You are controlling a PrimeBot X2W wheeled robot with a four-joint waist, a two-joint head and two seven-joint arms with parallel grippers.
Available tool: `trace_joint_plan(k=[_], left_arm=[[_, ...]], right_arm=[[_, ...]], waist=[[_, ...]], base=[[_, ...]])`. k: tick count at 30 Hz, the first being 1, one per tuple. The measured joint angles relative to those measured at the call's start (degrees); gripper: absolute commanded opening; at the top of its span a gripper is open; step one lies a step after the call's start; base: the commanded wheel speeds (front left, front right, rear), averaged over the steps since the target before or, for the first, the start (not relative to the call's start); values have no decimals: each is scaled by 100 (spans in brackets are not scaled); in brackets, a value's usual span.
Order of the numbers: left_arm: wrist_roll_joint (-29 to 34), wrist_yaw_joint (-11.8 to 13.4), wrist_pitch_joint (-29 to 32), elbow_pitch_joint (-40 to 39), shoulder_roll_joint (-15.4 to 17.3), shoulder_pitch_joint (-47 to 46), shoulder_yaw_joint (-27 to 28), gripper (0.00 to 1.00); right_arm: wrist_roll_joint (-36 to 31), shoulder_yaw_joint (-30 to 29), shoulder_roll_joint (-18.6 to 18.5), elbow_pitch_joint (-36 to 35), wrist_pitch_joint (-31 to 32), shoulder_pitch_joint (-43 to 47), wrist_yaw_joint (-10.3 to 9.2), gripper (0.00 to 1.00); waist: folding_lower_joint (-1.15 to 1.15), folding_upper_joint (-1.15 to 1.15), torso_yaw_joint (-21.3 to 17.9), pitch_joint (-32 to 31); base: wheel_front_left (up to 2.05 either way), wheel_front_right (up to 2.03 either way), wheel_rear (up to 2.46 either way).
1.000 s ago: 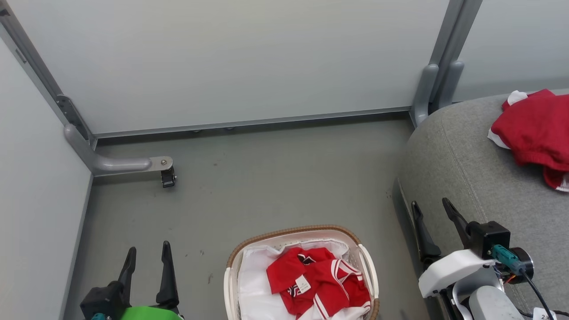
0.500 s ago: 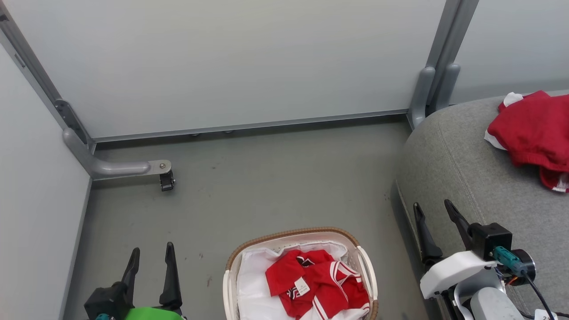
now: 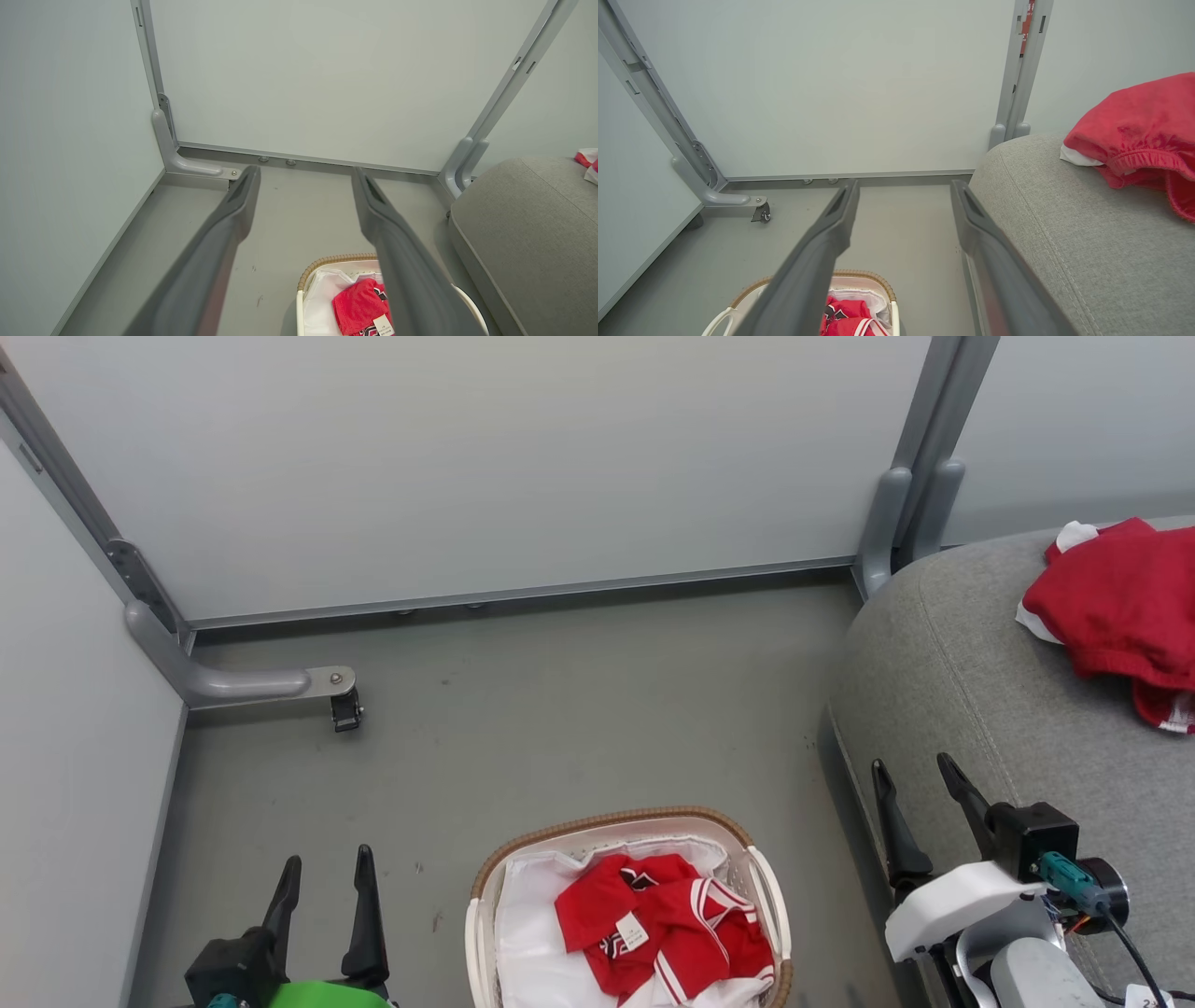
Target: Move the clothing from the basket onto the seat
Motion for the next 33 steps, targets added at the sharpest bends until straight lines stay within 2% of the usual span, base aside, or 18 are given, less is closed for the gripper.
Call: trace_joint_plan(k=[6,12,22,33], left_arm=[[73,-37,0,46,-1,-98,-122,100],[359,-188,0,286,-1,-720,-504,100],[622,-326,-1,1526,-11,-2406,-1844,100],[547,-336,12,3311,-24,-3823,-3353,100]], right_arm=[[-64,-27,1,-75,0,-55,0,100],[-258,-279,-1,-267,0,-354,0,100],[-606,-662,-4,-933,0,-1245,0,100],[-425,-651,-7,-1667,0,-1933,0,100]], waist=[[0,0,-23,125],[0,0,-64,421],[0,0,-270,1326],[2,0,-778,2545]], base=[[0,0,0],[0,0,0],[0,0,0],[0,0,0]])
